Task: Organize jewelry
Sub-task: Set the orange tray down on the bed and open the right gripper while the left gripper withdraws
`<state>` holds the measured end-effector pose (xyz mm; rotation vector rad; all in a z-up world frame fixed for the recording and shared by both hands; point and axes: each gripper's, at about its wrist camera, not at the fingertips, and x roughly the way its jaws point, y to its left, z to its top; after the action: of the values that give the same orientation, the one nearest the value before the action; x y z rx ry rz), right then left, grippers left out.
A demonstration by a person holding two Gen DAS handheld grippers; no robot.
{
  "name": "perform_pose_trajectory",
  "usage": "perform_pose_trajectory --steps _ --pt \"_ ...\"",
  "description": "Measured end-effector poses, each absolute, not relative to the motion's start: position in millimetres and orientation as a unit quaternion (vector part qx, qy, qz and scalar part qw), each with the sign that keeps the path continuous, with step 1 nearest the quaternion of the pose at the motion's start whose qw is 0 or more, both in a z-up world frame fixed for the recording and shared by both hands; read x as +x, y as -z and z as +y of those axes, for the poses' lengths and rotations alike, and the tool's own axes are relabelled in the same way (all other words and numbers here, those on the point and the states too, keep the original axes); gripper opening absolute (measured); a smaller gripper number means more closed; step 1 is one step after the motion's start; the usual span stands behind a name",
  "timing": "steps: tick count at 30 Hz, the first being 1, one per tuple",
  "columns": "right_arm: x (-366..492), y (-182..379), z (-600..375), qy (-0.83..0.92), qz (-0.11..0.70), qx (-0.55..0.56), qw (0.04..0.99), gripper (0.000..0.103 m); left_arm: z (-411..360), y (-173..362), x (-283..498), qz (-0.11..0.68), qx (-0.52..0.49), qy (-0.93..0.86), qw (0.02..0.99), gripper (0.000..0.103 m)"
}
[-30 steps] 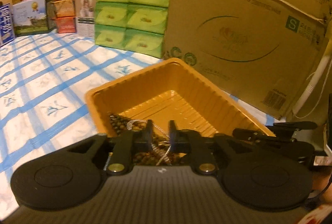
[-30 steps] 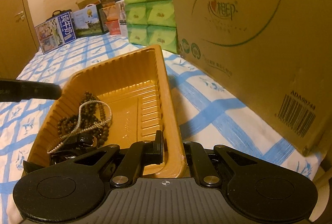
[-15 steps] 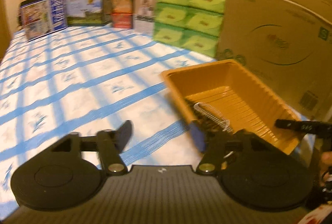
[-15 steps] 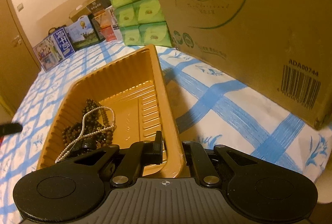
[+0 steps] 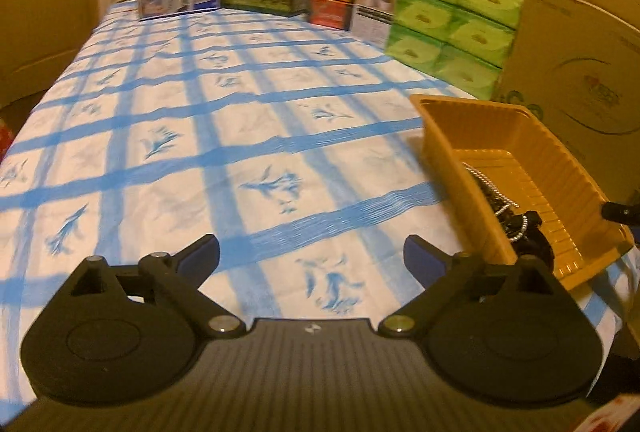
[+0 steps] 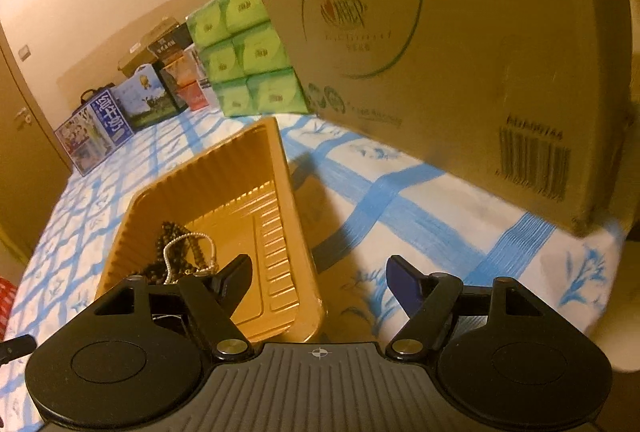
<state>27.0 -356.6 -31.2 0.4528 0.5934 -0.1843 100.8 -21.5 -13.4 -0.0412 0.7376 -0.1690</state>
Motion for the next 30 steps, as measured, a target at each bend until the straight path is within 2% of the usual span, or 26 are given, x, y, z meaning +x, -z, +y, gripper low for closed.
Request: perform_pose_trajectory --steps 11,19,30 --pt "12 -9 -285 0.062 0.329 0.119 0.935 0.076 -9 11 61 0.391 -0.033 0.039 0.919 0.101" --pt "1 2 -216 -0.016 0.388 0.068 0.919 0.080 -3 8 30 0.416 -0.044 0.027 0.908 0.101" --pt "-16 13 -177 -0.045 0.420 0.047 0.905 0.081 -3 5 -7 0.439 -0.038 0.006 0.898 0.101"
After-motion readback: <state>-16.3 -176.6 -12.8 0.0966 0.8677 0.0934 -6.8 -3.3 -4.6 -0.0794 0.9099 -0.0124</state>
